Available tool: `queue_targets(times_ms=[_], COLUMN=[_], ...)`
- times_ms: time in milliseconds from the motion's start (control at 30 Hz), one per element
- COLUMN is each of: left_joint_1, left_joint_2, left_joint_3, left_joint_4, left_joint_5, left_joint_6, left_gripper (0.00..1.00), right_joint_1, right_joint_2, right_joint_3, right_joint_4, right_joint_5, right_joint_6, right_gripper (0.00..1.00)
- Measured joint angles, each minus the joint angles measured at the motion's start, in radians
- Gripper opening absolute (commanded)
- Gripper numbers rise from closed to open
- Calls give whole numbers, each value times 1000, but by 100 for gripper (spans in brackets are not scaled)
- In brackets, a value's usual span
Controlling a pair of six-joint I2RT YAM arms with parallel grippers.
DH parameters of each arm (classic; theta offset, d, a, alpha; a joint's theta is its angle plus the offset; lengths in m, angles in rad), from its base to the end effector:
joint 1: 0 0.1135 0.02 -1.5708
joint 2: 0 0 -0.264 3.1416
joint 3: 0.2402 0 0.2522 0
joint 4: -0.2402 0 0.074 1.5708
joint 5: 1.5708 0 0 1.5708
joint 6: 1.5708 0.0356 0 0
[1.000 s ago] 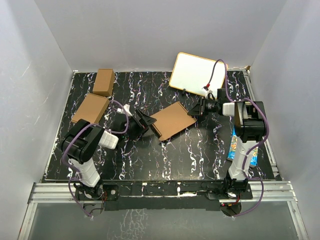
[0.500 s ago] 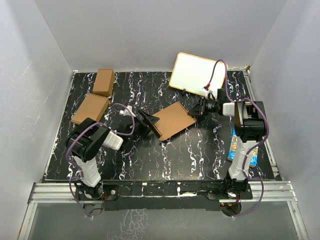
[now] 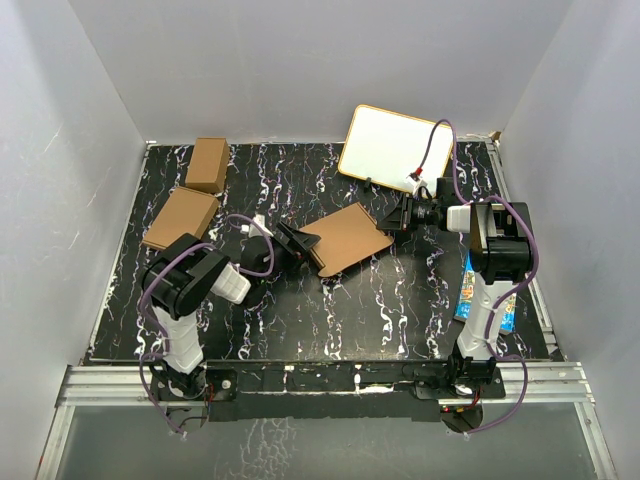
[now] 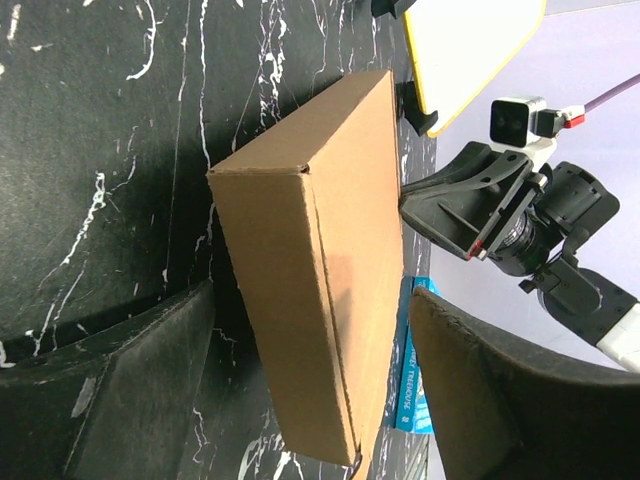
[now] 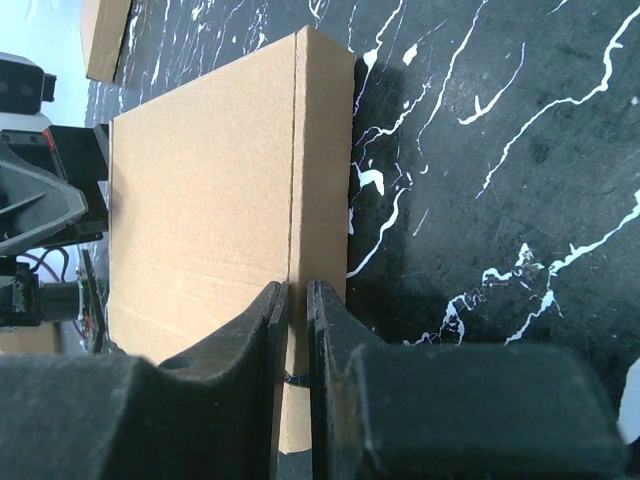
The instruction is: Fold the paper box
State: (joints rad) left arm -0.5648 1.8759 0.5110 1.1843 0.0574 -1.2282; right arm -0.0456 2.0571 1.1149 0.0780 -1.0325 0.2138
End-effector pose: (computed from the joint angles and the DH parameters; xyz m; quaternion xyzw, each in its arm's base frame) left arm 0.2657 -0.1708 0.1181 -0.2326 0.7318 -0.5139 0.3825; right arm 0.3968 0.0125 0.1139 -0.0638 0.8312 0.4868 0.2609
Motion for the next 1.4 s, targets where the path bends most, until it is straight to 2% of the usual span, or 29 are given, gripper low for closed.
queue_targets(times_ms=[233, 500, 700, 900, 1167, 1267, 1367, 1400], left_joint_1=[-23, -35, -37, -39, -30, -13, 8, 14], left_joint_2=[28, 36, 36, 28, -132, -204, -254, -266], left_joint_3=[28, 39, 47, 40, 26, 27, 45, 60], left_joint_4=[-5, -21, -13, -13, -148, -248, -379, -435], left_joint_5=[-26, -66, -78, -79, -94, -93, -83, -79], left_joint_6=[-21, -42, -63, -75, -78, -90, -109, -116], left_gripper=[60, 34, 27, 26, 23, 23, 23, 23], right_joint_1=[-1, -3, -9, -12, -23, -24, -21, -17], right_joint_2=[4, 5, 5, -5, -151, -238, -330, -358], right_joint_3=[0, 1, 2, 12, 51, 68, 69, 70], right_joint_4=[3, 2, -15, -87, -250, -295, -346, -367], right_joint_5=[-9, -17, -18, -5, 40, 35, 16, 12], right_joint_6=[2, -2, -31, -99, -266, -347, -450, -494], right_gripper=[17, 21, 37, 52, 65, 78, 98, 99])
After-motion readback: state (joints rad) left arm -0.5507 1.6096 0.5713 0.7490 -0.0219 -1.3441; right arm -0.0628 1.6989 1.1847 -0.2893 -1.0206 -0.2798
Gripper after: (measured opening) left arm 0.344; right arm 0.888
